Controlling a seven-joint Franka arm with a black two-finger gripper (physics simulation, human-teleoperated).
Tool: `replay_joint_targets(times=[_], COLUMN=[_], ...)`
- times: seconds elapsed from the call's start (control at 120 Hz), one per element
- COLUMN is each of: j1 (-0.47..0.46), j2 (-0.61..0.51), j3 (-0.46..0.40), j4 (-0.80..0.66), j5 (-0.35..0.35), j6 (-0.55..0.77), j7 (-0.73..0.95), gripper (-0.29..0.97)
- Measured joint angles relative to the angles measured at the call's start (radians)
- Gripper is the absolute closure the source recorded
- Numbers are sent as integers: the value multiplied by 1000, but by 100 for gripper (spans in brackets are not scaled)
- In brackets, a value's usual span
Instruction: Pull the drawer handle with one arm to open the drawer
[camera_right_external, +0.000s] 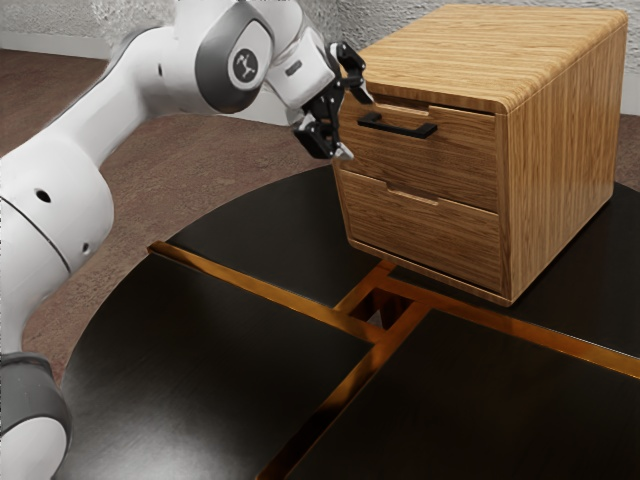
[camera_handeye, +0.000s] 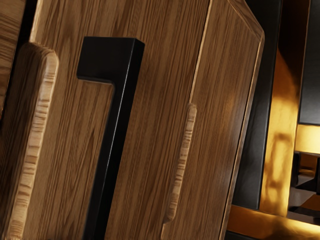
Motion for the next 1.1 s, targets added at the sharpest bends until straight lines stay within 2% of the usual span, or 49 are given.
replay_joint_targets(times=[0.267, 0.867, 1.1], j1=[13, -2, -2], j2=[30, 56, 57], j3=[-1, -27, -27], j4=[-1, -12, -13], j5=[-2, -3, 0], j6=[62, 81, 80], j7=[5, 11, 12], gripper=[0, 0, 18])
